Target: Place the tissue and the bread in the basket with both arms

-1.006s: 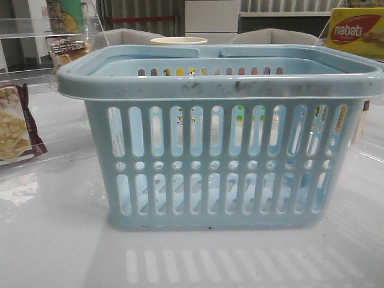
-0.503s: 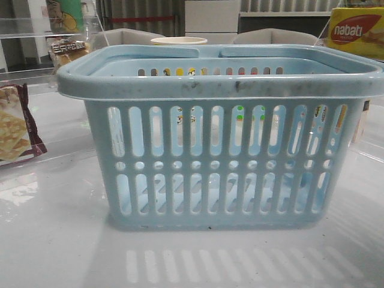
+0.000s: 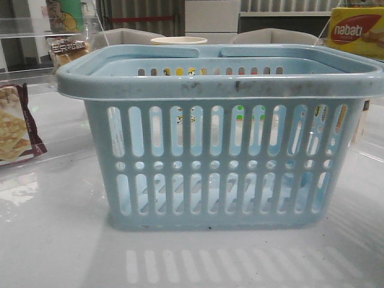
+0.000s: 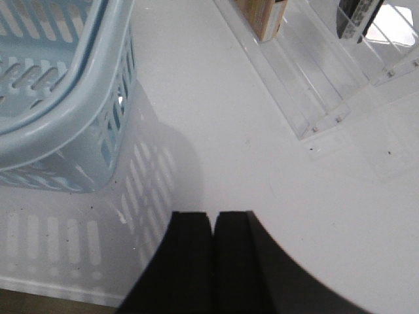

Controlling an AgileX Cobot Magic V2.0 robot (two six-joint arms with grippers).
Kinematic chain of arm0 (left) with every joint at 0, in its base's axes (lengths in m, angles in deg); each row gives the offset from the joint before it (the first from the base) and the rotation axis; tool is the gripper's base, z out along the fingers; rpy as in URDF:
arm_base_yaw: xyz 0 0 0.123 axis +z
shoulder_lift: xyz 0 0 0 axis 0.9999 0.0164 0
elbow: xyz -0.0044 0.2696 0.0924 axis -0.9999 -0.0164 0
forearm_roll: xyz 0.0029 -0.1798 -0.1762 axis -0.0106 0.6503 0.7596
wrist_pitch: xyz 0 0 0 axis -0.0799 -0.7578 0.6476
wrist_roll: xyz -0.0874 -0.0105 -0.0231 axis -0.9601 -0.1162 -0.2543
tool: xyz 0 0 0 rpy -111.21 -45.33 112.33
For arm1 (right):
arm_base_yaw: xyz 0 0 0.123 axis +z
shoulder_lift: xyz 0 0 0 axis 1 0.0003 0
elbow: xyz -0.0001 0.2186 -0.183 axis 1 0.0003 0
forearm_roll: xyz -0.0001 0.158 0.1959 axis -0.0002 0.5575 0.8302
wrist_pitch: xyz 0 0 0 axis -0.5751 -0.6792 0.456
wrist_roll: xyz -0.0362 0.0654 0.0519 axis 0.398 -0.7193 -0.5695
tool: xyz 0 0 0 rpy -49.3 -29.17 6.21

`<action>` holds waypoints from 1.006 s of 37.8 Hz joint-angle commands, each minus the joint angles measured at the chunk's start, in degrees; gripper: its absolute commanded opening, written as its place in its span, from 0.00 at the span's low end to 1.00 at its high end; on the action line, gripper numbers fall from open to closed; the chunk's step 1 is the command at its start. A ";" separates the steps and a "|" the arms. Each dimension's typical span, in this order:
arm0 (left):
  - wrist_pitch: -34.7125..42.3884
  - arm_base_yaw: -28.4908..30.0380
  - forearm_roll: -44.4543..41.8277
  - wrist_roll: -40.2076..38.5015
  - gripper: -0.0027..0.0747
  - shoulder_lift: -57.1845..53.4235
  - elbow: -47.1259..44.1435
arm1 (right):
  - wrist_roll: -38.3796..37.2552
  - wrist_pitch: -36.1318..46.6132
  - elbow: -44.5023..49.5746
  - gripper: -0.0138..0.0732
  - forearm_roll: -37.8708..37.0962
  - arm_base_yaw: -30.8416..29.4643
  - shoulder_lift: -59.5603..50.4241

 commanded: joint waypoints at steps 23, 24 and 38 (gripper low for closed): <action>5.39 -6.23 1.85 0.51 0.76 8.13 1.91 | -1.31 10.57 -8.93 0.76 -2.72 -8.13 15.01; 5.49 -6.89 1.85 0.51 0.76 8.36 1.91 | -1.31 10.50 -10.04 0.76 -2.65 -8.96 16.08; 6.76 -10.57 1.85 0.51 0.76 9.04 1.91 | -1.31 9.77 -27.47 0.76 -1.01 -15.10 35.65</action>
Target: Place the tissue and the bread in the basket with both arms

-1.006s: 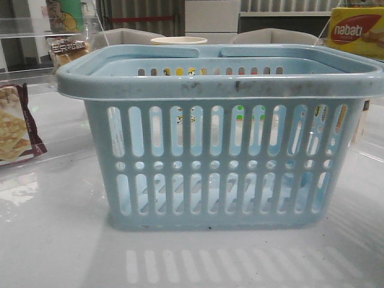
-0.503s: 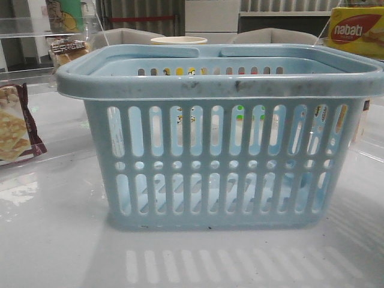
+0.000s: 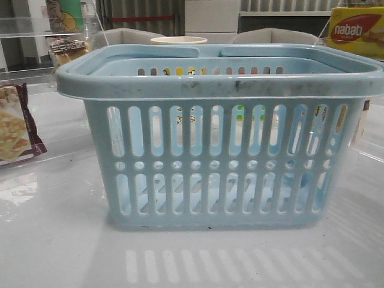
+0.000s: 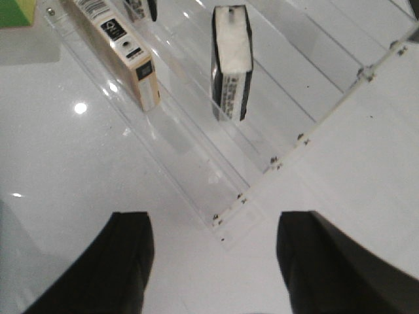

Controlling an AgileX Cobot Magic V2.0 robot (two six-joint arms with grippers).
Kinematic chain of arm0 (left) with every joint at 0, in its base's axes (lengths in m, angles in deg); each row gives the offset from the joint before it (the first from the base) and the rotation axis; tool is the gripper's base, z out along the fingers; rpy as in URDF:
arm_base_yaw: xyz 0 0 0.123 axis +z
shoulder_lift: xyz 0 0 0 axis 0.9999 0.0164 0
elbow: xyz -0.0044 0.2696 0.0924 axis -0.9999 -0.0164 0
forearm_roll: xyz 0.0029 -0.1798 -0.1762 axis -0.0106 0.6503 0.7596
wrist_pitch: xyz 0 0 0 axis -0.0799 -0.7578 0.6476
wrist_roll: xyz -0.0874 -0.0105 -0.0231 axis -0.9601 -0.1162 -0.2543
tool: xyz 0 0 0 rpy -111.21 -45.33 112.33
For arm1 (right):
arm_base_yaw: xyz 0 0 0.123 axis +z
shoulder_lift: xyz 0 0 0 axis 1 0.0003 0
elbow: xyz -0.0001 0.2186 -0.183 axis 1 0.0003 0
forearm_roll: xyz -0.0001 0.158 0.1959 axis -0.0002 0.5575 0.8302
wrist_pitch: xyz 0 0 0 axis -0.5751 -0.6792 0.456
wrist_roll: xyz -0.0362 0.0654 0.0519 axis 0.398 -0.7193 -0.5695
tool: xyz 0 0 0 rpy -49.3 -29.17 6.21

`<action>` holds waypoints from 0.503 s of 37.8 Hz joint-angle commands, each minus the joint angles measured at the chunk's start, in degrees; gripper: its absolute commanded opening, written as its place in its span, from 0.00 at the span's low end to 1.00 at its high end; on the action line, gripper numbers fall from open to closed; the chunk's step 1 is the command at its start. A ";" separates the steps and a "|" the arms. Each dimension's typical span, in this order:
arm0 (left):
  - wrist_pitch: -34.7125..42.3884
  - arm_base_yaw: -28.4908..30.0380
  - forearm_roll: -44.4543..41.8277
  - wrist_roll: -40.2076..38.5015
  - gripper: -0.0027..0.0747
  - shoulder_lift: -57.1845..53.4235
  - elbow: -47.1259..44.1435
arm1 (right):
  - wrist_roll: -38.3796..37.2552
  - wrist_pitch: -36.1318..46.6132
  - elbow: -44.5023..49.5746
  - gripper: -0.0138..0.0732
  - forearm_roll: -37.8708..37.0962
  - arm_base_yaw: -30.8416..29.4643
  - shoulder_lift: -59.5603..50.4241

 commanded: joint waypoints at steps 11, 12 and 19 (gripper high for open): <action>4.37 -0.50 0.35 0.07 0.76 -0.03 1.91 | 0.45 2.77 -17.24 0.76 0.00 -0.57 17.19; 4.37 -0.50 0.35 0.07 0.76 -0.03 1.91 | 0.45 2.90 -17.69 0.76 -0.56 -0.57 17.74; 4.37 -0.50 0.35 0.07 0.76 -0.03 1.91 | 0.45 3.86 -22.20 0.76 -5.48 -0.57 23.06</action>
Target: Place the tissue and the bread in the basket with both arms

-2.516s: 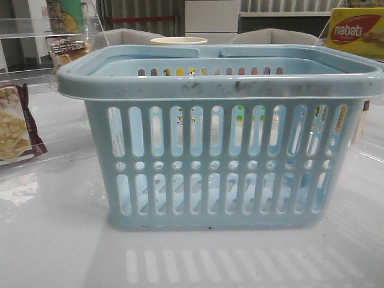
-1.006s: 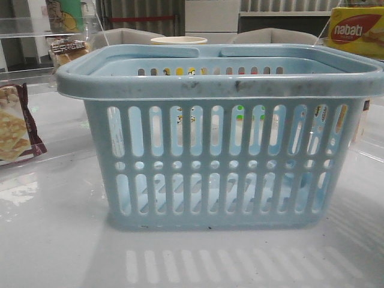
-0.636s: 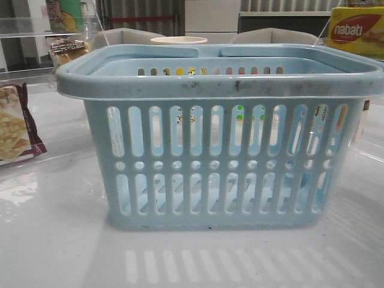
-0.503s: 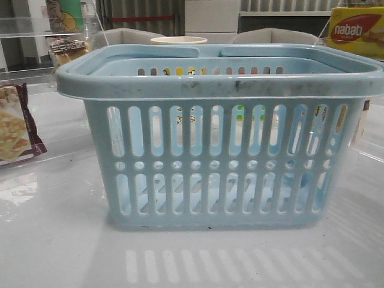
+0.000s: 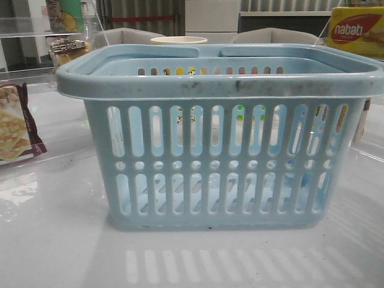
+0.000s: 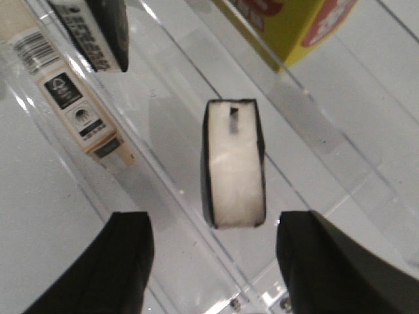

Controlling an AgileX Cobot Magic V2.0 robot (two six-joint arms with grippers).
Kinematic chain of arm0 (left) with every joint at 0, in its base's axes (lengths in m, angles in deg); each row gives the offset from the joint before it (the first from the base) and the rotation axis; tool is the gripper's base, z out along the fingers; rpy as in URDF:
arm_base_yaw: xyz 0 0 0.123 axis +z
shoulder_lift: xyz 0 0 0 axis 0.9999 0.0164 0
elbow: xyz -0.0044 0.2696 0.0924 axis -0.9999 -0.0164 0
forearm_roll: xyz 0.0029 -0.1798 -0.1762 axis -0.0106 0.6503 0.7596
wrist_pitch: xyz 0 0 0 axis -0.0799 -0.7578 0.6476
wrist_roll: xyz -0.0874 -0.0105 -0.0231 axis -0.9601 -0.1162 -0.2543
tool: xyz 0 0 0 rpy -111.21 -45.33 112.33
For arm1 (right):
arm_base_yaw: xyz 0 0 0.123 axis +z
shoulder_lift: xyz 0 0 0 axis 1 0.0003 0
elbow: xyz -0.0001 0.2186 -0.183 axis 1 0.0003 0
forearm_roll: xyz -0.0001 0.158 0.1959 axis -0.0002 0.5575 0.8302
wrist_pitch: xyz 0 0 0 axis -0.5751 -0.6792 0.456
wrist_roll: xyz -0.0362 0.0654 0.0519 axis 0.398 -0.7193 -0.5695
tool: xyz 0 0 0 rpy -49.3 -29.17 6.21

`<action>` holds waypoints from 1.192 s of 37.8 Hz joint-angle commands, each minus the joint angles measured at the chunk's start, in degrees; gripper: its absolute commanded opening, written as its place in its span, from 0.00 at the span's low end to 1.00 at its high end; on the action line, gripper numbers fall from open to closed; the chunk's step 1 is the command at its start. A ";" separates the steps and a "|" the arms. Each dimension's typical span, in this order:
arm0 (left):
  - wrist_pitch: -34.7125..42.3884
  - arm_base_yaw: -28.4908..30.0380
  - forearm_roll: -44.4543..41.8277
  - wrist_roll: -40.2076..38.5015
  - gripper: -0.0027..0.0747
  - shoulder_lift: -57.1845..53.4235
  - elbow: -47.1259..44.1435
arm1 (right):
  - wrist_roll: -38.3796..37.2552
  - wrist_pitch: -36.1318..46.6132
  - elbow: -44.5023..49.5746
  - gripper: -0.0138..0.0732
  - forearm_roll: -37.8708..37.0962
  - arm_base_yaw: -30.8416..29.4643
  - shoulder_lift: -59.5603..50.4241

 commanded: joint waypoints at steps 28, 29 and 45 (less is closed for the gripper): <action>3.98 -0.47 0.55 -0.02 0.76 -0.03 1.91 | 0.45 6.74 -4.75 0.35 -4.56 0.40 -0.92; 3.98 -0.47 0.55 -0.02 0.76 -0.03 1.91 | 0.45 6.33 -4.75 0.35 -4.35 0.79 -1.92; 4.12 -0.47 0.55 -0.02 0.76 -0.03 1.91 | 0.45 0.55 -4.75 0.35 0.14 13.12 -18.55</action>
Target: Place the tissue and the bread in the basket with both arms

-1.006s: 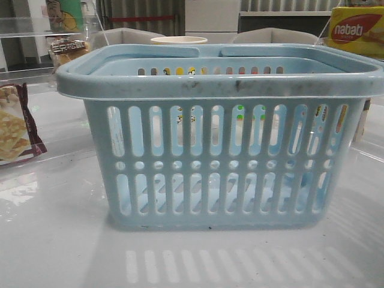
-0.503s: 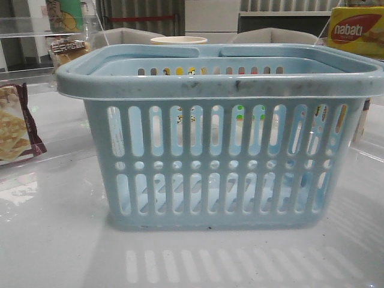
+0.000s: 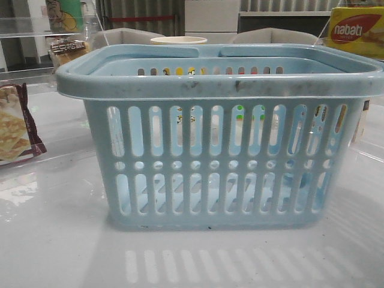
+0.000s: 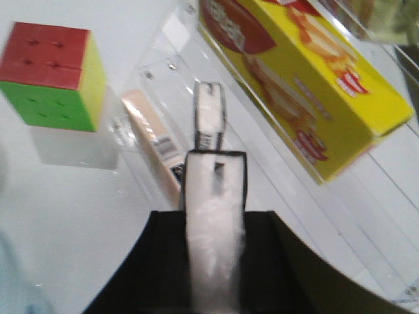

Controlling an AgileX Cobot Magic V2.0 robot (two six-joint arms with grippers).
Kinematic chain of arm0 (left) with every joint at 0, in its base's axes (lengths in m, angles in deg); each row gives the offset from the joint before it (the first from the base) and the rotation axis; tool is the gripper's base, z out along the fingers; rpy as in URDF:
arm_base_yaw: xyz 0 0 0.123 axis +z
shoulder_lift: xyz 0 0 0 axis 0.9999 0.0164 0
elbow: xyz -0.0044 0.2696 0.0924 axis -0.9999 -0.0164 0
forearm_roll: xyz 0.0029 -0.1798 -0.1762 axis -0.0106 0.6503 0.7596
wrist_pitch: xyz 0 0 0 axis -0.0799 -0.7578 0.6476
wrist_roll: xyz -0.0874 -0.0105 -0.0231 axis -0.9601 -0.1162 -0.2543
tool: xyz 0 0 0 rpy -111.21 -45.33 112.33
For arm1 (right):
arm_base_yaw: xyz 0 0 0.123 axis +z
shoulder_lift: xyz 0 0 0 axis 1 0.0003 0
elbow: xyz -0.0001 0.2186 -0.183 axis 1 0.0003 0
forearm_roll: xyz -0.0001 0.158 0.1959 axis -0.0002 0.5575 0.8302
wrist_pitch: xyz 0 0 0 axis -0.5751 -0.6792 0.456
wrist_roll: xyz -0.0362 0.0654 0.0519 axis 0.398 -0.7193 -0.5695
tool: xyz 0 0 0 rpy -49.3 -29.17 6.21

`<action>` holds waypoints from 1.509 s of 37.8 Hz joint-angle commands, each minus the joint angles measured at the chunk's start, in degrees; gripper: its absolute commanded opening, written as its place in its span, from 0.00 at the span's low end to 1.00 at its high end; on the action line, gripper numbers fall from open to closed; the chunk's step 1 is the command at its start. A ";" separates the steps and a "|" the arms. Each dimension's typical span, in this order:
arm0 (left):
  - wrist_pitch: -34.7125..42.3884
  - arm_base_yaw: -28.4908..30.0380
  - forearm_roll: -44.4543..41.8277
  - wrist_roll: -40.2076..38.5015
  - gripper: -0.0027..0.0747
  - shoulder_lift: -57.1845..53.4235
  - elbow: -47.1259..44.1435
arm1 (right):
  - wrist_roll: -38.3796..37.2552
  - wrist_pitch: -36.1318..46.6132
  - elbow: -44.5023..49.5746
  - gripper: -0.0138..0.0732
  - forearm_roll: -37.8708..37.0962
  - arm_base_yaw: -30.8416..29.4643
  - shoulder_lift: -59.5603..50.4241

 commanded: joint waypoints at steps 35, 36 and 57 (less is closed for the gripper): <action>4.12 -0.47 0.77 -0.02 0.76 -0.03 1.91 | 0.52 -6.11 -1.56 0.82 1.91 29.60 -2.43; 4.12 -0.47 0.77 -0.02 0.76 -0.03 1.91 | 0.52 -6.20 -0.98 0.82 1.91 29.60 -3.60; 7.62 -0.47 0.77 -0.02 0.76 -0.03 1.91 | 0.52 1.57 28.28 0.82 1.78 29.60 -33.87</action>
